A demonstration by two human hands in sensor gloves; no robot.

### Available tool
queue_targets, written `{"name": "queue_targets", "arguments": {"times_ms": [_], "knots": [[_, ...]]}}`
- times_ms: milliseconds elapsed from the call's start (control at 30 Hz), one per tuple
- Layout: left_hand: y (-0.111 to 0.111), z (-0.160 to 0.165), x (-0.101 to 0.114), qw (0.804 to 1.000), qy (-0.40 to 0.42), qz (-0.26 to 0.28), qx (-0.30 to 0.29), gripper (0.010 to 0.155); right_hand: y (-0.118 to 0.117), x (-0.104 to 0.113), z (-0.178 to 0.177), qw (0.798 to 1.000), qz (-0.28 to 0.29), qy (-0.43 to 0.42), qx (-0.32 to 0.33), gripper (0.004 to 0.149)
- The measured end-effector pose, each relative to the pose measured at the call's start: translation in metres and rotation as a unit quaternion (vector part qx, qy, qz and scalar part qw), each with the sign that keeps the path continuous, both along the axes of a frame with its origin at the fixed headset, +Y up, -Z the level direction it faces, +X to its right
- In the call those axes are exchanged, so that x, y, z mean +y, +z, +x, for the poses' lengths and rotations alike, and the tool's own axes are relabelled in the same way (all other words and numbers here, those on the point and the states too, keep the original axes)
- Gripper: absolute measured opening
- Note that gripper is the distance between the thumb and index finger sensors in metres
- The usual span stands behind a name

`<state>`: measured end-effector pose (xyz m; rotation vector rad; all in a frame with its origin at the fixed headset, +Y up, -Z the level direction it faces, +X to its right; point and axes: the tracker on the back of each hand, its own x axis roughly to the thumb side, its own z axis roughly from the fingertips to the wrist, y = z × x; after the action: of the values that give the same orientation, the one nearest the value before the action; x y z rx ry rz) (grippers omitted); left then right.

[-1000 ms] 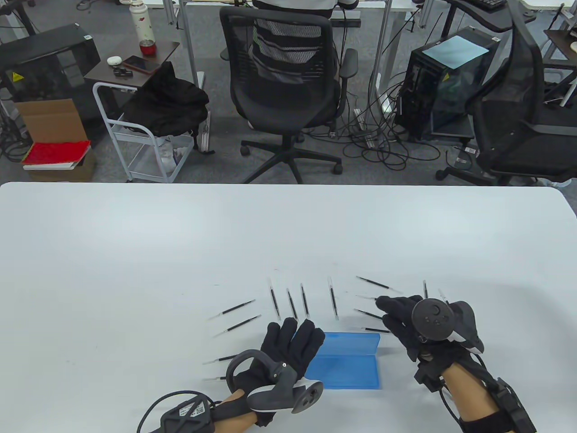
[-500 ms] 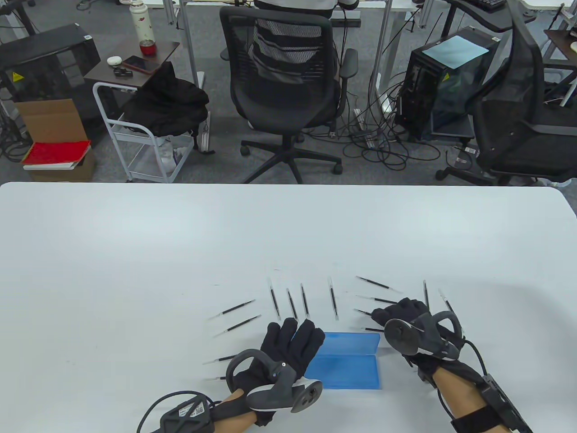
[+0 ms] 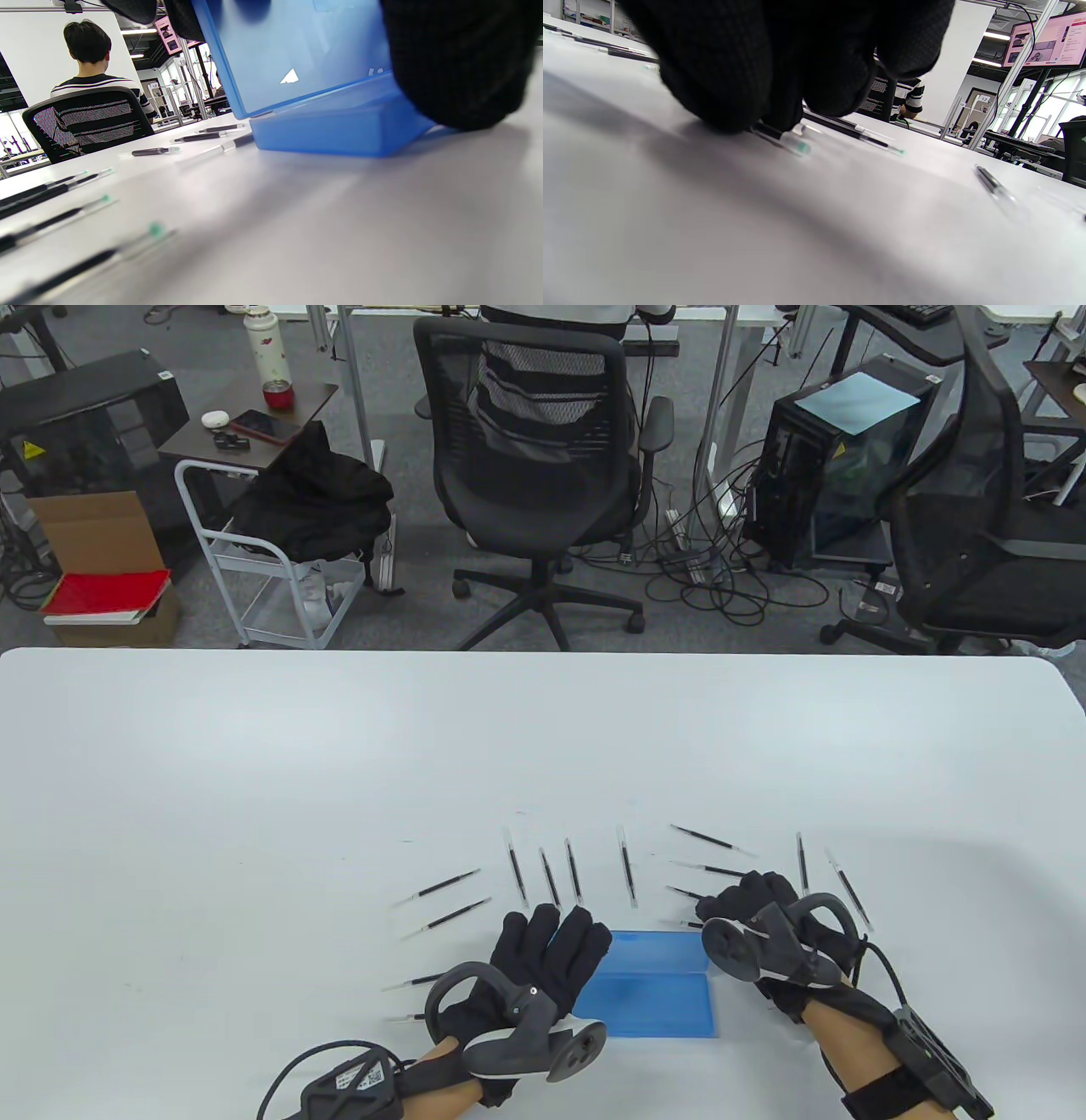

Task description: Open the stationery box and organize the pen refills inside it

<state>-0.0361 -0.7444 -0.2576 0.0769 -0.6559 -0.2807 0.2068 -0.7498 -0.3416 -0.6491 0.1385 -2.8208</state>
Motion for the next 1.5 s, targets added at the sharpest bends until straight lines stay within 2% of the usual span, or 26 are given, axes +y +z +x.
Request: {"name": "queue_targets", "arguments": {"times_ms": [400, 900, 1000, 1167, 1333, 1500], "knots": [[-0.001, -0.001, 0.000, 1.000, 0.002, -0.001, 0.000, 0.119, -0.003, 0.000, -0.002, 1.000, -0.025, 0.007, -0.009, 0.058], [-0.001, -0.001, -0.001, 1.000, 0.006, -0.004, 0.000, 0.119, -0.004, 0.005, 0.007, 0.999, -0.015, -0.032, -0.021, 0.063], [-0.002, -0.001, -0.001, 1.000, 0.006, -0.005, 0.000, 0.119, -0.002, 0.012, 0.011, 0.998, -0.009, -0.054, -0.024, 0.064], [-0.002, -0.001, -0.001, 1.000, 0.006, -0.005, 0.000, 0.119, 0.008, 0.038, 0.018, 0.993, 0.016, -0.119, -0.020, 0.064], [-0.002, -0.001, -0.001, 1.000, 0.006, -0.005, 0.000, 0.119, 0.029, 0.062, 0.016, 0.988, 0.056, -0.147, 0.005, 0.064], [-0.003, -0.002, -0.001, 1.000, 0.007, -0.011, 0.001, 0.119, 0.053, 0.069, 0.002, 0.986, 0.055, -0.152, 0.052, 0.064]]}}
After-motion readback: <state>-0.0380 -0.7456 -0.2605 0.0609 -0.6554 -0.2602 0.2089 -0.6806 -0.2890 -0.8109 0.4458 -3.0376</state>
